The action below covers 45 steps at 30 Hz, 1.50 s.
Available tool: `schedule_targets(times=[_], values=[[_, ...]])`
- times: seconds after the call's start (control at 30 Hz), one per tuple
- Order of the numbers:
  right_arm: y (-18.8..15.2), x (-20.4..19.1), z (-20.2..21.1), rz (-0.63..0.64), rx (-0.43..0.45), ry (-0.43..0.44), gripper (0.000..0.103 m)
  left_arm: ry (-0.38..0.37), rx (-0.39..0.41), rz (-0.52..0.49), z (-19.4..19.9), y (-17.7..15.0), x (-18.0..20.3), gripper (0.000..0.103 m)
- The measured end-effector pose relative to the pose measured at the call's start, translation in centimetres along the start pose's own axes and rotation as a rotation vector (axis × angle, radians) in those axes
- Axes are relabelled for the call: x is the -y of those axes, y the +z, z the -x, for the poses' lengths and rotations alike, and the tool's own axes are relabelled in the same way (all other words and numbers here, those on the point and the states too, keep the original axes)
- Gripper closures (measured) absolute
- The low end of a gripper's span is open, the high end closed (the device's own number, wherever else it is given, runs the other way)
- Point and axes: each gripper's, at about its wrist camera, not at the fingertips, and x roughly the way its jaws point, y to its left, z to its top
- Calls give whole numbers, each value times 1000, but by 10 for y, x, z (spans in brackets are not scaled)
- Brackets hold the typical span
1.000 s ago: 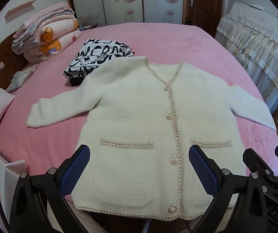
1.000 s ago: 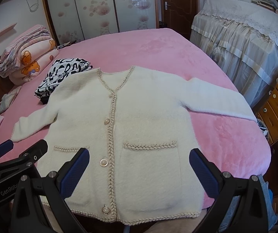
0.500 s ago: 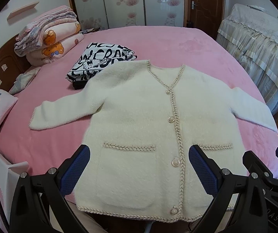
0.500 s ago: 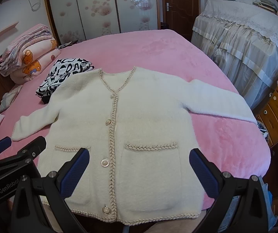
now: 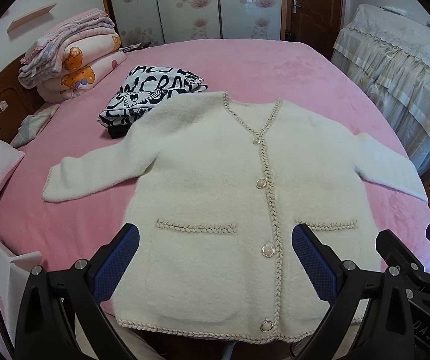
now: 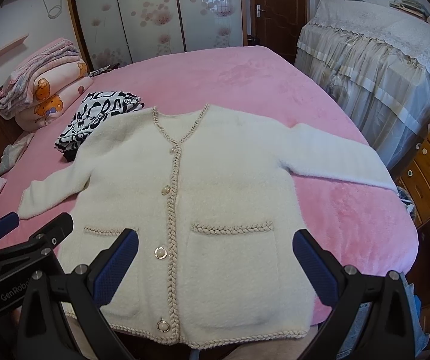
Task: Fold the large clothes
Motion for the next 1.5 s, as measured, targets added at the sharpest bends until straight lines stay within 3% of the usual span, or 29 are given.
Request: schedule_targets(times=[0.37, 0.67, 0.87, 1.1, 1.3, 1.4, 1.5], values=[[5, 10, 3, 2, 25, 12, 0, -34, 3, -4, 2, 3, 5, 3], [17, 15, 14, 29, 81, 22, 0, -15, 95, -65, 17, 15, 21, 3], [34, 31, 25, 32, 143, 24, 0, -73, 138, -66, 23, 34, 34, 2], [54, 57, 32, 38, 210, 9, 0, -120, 115, -88, 16, 63, 61, 2], [60, 89, 16, 7, 217, -47, 0, -182, 78, -116, -6, 80, 92, 2], [61, 116, -1, -34, 204, -91, 0, -242, 88, -130, -19, 85, 111, 2], [59, 141, -17, -83, 173, -109, 0, -254, 92, -170, -30, 91, 136, 2]])
